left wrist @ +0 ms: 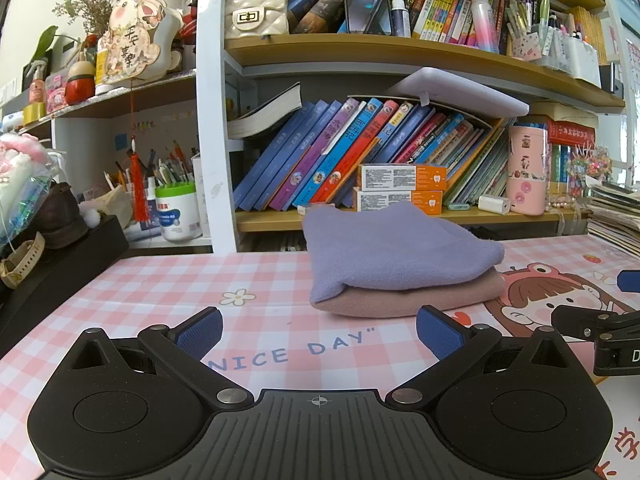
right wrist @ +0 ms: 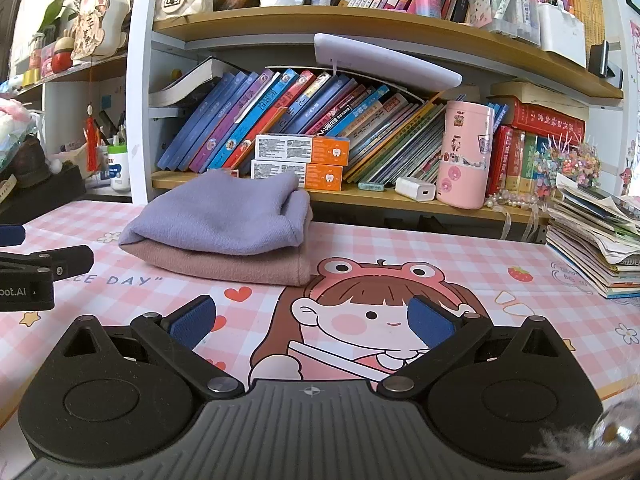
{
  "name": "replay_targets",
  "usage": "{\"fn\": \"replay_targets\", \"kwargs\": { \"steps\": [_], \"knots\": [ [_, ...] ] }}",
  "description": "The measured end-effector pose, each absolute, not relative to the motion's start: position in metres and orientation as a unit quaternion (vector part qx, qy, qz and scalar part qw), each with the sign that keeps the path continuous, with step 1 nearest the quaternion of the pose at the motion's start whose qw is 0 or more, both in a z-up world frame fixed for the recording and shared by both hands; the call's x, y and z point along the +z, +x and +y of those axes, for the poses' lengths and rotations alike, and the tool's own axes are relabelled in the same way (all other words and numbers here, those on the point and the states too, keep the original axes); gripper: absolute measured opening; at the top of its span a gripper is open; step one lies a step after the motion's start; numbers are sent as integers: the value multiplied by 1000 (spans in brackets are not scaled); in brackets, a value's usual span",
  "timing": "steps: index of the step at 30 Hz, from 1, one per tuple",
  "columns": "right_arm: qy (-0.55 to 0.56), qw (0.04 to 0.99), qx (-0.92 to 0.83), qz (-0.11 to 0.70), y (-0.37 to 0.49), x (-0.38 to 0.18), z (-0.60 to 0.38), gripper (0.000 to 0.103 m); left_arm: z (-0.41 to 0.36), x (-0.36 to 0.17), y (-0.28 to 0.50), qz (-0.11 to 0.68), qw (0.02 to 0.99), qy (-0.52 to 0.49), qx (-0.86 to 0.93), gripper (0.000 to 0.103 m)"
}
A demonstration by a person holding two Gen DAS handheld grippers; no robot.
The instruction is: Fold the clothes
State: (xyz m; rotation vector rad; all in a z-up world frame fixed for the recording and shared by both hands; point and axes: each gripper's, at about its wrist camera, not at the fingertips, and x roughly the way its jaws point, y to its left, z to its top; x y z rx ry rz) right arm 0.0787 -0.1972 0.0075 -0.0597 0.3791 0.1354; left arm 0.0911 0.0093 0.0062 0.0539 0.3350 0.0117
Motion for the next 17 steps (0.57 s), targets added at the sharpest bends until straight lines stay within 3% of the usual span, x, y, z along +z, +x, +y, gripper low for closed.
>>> {"fn": "replay_targets", "kwargs": {
  "steps": [17],
  "knots": [
    [-30,979,68,189,79,7,-197,103,10,7,91,165,986,26,-5,103]
  ]
}}
